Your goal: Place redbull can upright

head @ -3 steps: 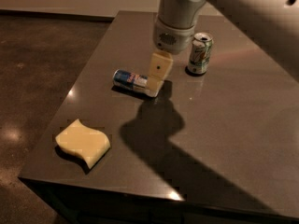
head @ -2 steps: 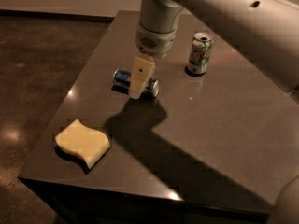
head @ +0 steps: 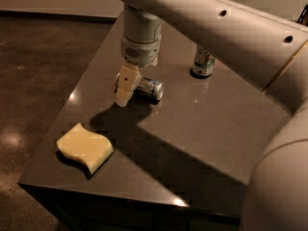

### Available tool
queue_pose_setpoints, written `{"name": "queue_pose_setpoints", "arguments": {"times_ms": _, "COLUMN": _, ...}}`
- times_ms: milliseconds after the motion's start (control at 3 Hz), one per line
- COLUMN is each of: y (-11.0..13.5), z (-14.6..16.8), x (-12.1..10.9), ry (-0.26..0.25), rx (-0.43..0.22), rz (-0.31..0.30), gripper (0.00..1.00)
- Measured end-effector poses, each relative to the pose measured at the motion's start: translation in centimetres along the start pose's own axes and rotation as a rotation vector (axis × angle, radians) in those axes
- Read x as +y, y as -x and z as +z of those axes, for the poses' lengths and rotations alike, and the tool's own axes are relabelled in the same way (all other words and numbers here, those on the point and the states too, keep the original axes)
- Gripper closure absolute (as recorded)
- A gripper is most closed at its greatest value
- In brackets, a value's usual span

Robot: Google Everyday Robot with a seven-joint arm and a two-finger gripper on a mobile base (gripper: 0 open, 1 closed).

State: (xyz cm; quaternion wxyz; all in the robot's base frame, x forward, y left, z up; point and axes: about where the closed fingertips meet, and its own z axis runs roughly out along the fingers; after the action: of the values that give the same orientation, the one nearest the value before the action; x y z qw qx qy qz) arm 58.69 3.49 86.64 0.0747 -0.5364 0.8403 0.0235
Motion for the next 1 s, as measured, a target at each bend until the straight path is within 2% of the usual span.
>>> {"name": "queue_pose_setpoints", "arguments": {"times_ms": 667, "y": 2.8, "z": 2.7, "x": 0.1, "ry": 0.019, "rx": 0.011, "rz": -0.001, "gripper": 0.00}}
{"name": "queue_pose_setpoints", "arguments": {"times_ms": 1000, "y": 3.7, "z": 3.0, "x": 0.0, "ry": 0.020, "rx": 0.007, "rz": 0.000, "gripper": 0.18}}
